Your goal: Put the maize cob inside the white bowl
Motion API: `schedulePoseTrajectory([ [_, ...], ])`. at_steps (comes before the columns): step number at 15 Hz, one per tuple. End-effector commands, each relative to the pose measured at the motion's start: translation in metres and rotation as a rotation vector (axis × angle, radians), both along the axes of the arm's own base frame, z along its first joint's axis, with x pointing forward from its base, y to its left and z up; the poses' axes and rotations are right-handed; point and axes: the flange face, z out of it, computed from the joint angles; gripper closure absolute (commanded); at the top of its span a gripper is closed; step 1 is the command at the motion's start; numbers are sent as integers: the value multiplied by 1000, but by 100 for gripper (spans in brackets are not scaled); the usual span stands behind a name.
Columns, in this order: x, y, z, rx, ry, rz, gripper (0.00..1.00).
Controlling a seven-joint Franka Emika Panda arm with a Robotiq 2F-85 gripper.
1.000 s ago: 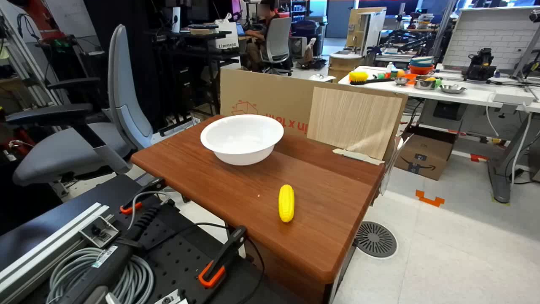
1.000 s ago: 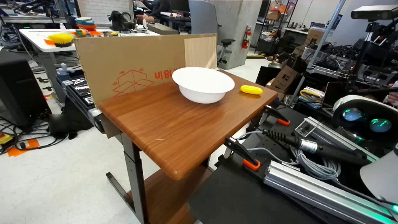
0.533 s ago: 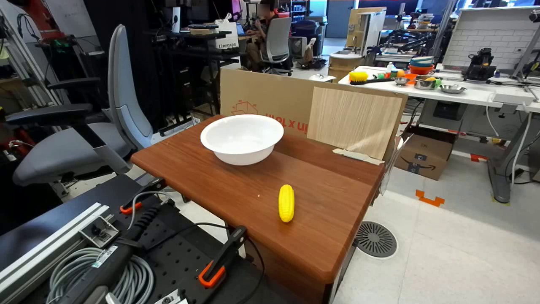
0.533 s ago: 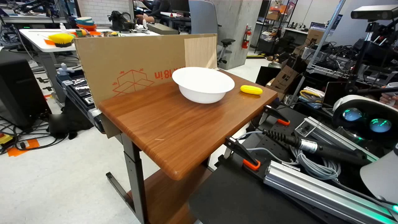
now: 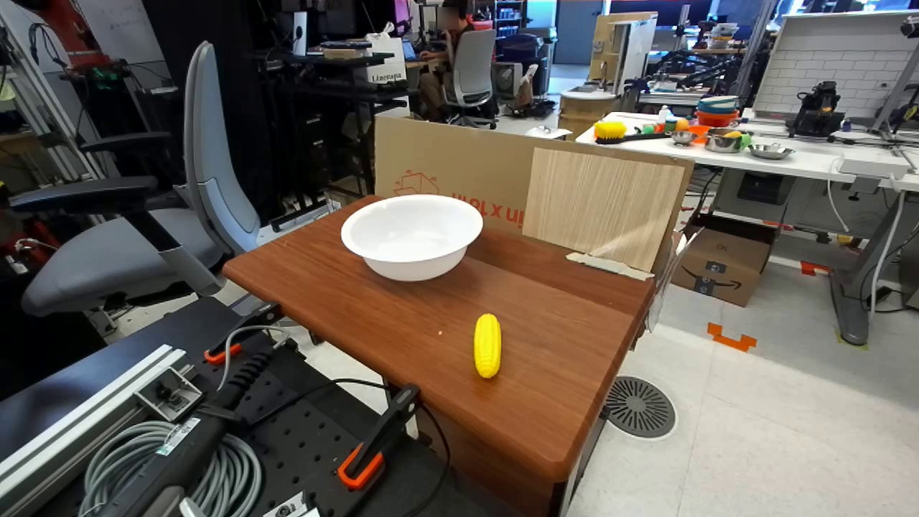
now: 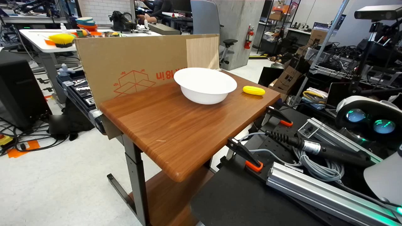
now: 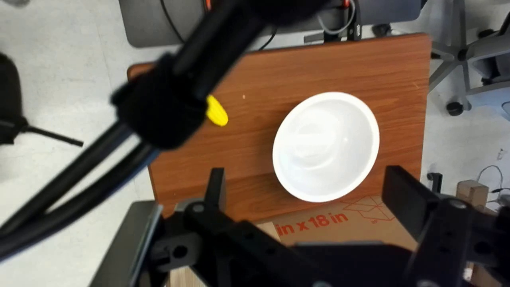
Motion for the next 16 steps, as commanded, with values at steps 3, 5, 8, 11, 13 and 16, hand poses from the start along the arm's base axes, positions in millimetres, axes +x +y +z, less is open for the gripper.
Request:
schedulePoseTrajectory([
  [3, 40, 6, -48, -64, -177, 122, 0],
  [5, 39, 6, -70, -63, -76, 248, 0],
  [8, 37, 8, -80, -59, -56, 251, 0],
  [11, 38, 8, -87, -56, -40, 258, 0],
  [13, 40, 5, -85, -76, -58, 266, 0],
  [16, 47, -1, -95, -140, -31, 480, 0],
])
